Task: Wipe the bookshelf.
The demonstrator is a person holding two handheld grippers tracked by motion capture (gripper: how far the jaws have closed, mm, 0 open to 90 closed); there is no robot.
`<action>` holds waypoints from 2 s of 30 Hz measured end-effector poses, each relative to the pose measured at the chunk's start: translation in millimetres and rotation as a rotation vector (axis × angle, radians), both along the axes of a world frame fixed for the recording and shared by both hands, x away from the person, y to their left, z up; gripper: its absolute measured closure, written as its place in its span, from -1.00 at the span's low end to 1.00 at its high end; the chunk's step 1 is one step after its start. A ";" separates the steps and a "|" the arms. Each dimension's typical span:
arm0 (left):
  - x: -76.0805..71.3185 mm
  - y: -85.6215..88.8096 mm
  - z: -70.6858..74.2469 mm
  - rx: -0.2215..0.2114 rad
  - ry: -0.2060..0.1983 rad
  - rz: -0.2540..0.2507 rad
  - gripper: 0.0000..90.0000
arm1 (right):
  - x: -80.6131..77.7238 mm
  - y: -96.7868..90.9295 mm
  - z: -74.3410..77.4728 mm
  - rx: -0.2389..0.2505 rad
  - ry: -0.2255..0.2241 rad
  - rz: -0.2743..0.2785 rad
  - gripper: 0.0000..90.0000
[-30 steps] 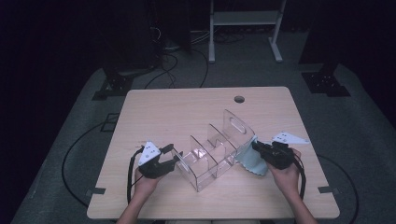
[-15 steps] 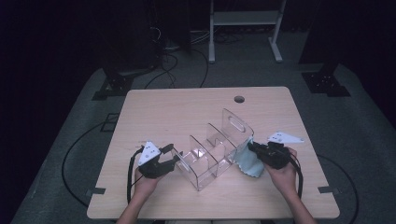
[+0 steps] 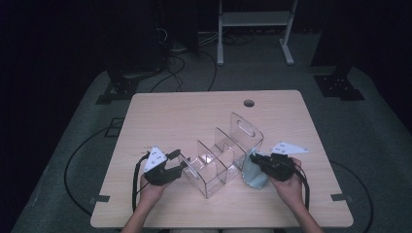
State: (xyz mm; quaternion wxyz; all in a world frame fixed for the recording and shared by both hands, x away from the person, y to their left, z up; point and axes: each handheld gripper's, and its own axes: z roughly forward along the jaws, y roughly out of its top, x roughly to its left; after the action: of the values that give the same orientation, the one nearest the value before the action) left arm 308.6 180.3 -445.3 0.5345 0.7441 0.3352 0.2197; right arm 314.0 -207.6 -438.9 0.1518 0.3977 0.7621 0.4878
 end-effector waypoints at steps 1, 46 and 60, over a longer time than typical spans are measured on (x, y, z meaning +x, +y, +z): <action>-0.2 0.2 0.0 0.000 -0.001 0.001 0.04 | -2.5 3.1 -0.3 -0.006 -0.001 0.013 0.87; -0.7 -2.7 0.0 -0.014 0.005 -0.011 0.03 | -2.7 17.3 2.5 0.021 -0.006 0.013 0.87; -0.9 -2.9 0.3 -0.008 0.003 -0.012 0.03 | -2.9 18.9 5.2 0.002 -0.024 0.011 0.87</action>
State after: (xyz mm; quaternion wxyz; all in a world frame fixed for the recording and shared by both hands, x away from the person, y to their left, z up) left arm 307.7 177.3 -445.0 0.5383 0.7442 0.3327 0.2139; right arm 311.1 -188.7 -433.7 0.1578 0.3878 0.7619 0.4941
